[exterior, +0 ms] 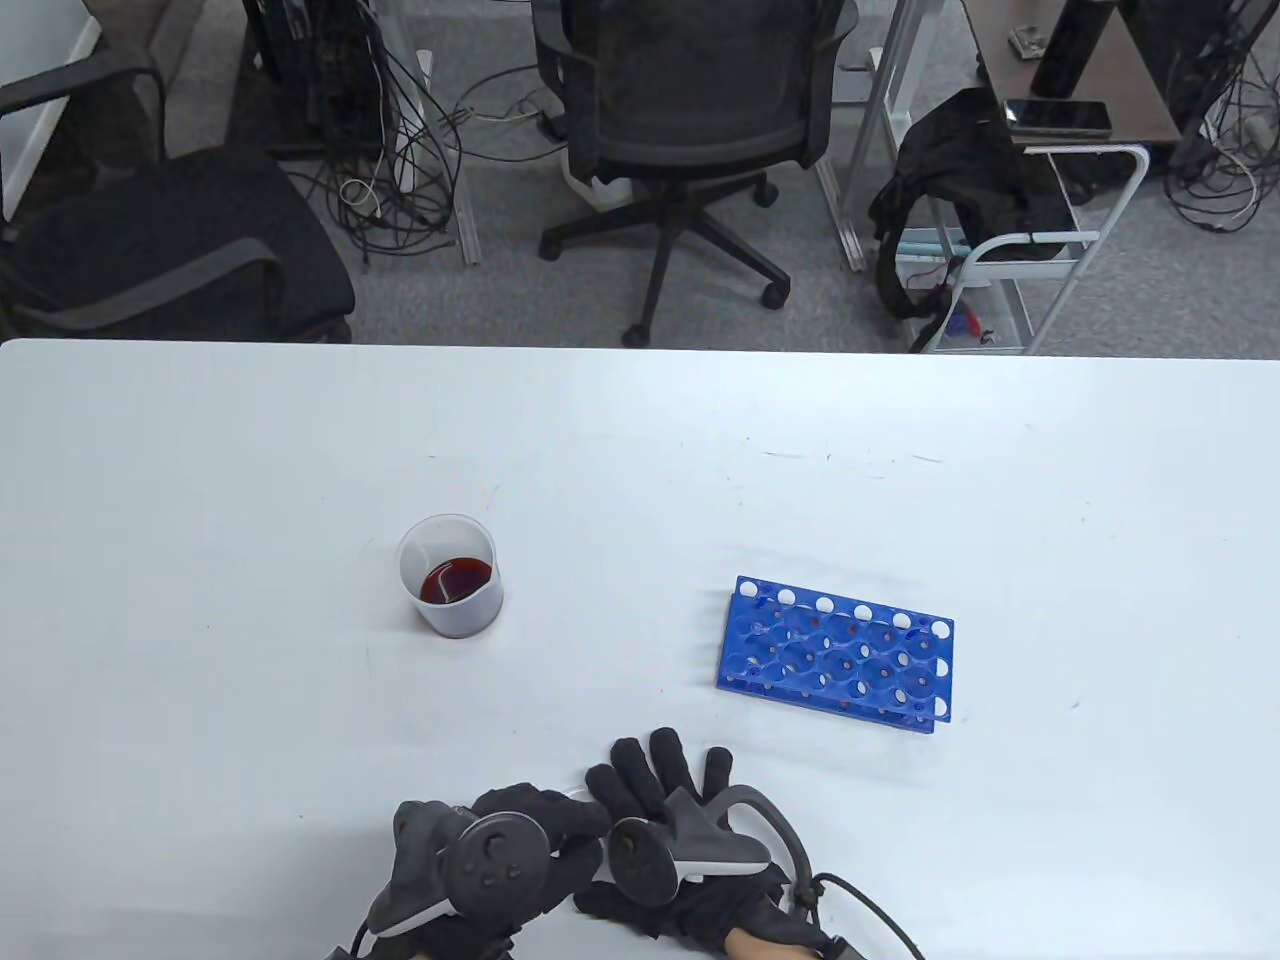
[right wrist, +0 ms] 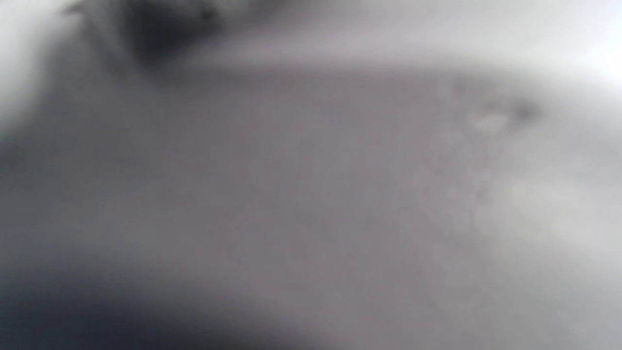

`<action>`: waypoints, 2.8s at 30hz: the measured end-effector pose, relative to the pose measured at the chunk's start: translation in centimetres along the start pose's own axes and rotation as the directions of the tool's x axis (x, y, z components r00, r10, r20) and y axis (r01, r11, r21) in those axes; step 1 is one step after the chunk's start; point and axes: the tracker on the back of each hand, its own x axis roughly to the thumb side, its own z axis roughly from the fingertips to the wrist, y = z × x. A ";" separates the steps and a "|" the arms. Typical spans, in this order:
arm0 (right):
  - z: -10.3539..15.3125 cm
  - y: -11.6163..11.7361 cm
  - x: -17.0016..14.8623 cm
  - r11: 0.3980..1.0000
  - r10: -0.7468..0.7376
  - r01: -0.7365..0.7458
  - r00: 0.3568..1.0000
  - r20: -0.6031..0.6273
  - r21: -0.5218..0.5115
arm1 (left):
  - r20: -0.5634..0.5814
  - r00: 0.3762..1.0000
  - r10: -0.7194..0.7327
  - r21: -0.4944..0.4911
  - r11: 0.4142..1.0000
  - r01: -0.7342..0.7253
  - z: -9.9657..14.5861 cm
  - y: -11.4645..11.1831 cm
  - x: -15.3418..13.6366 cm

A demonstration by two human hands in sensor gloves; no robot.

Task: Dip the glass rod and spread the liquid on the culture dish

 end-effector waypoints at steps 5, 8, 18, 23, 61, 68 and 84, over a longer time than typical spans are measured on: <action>0.0 0.0 0.0 1.000 -0.002 0.002 1.000 0.000 0.000 | -0.025 1.000 -0.014 0.011 1.000 0.015 0.0 0.2 -0.1; 0.0 0.0 0.0 1.000 -0.002 0.002 1.000 0.000 0.000 | -0.035 0.999 -0.017 0.014 1.000 0.017 -0.1 0.3 -0.2; 0.0 0.0 0.0 1.000 -0.004 0.004 1.000 0.000 -0.002 | -0.015 1.000 0.011 0.026 1.000 -0.011 0.2 1.2 -0.3; 0.0 0.0 0.0 1.000 -0.005 0.005 1.000 0.000 -0.002 | -0.022 0.997 0.074 0.089 0.993 -0.072 1.0 3.0 -1.0; 7.5 -6.9 6.6 0.449 -0.025 0.046 0.999 0.039 -0.892 | 0.073 0.973 0.217 0.156 0.962 -0.226 3.1 5.3 -1.5; 7.8 -7.3 6.5 0.415 0.034 -0.025 0.999 -0.012 -0.909 | 0.113 0.955 0.273 0.158 0.944 -0.288 3.0 5.2 -1.7; 12.5 -10.1 0.4 0.192 -0.162 -0.097 0.978 -0.129 -0.977 | -0.310 0.935 -0.172 0.136 0.965 0.222 3.3 6.4 -6.3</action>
